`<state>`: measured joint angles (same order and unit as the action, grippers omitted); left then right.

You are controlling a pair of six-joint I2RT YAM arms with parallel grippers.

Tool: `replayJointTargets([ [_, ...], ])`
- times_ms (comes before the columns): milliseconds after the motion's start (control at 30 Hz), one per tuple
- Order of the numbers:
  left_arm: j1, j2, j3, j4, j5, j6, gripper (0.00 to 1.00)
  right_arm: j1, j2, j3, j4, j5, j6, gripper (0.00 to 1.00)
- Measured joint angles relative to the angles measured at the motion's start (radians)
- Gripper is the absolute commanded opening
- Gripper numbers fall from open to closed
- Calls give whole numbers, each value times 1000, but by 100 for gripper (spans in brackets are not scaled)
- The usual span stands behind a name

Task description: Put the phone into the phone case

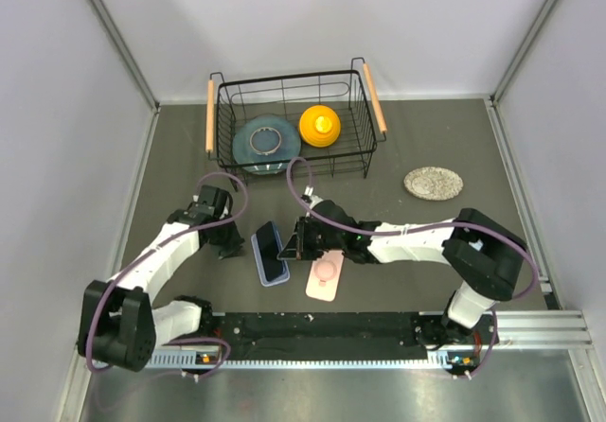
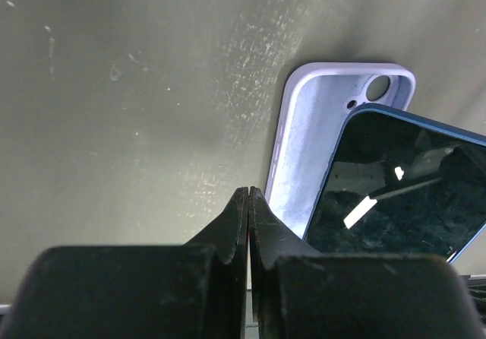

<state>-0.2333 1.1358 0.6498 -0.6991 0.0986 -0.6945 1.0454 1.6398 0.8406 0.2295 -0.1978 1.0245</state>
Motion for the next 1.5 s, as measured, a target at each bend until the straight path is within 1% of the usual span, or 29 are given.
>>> replayJointTargets([
  [200, 0, 59, -36, 53, 38, -3, 0, 0, 47, 0, 0, -12, 8, 0],
  [533, 0, 72, -103, 119, 68, -13, 0, 0, 81, 0, 29, -35, 21, 0],
  [800, 2, 87, -121, 170, 120, -19, 0, -1, 117, 1, 81, -44, 34, 0],
  [1067, 5, 93, -124, 182, 144, -18, 0, -2, 123, 6, 72, -39, 25, 0],
  [1100, 6, 93, -125, 183, 145, -18, 0, -2, 123, 8, 67, -35, 24, 2],
  [1133, 6, 93, -125, 183, 146, -19, 6, -2, 123, 13, 54, -32, 20, 3],
  [1200, 7, 93, -126, 183, 146, -18, 13, -1, 123, 27, 27, -26, 10, 6],
  [1233, 8, 93, -126, 182, 146, -18, 23, -1, 123, 34, 15, -23, 4, 7],
  [1300, 8, 93, -122, 174, 144, -14, 31, 0, 123, 50, -17, -10, -11, 8],
  [1367, 7, 92, -109, 151, 135, -14, 36, 0, 122, 61, -43, 5, -25, 5],
  [1400, 6, 91, -101, 137, 124, -14, 37, 0, 122, 65, -53, 13, -31, 3],
  [1500, 6, 68, -90, 104, 98, -14, 37, 0, 122, 64, -61, 22, -38, 2],
])
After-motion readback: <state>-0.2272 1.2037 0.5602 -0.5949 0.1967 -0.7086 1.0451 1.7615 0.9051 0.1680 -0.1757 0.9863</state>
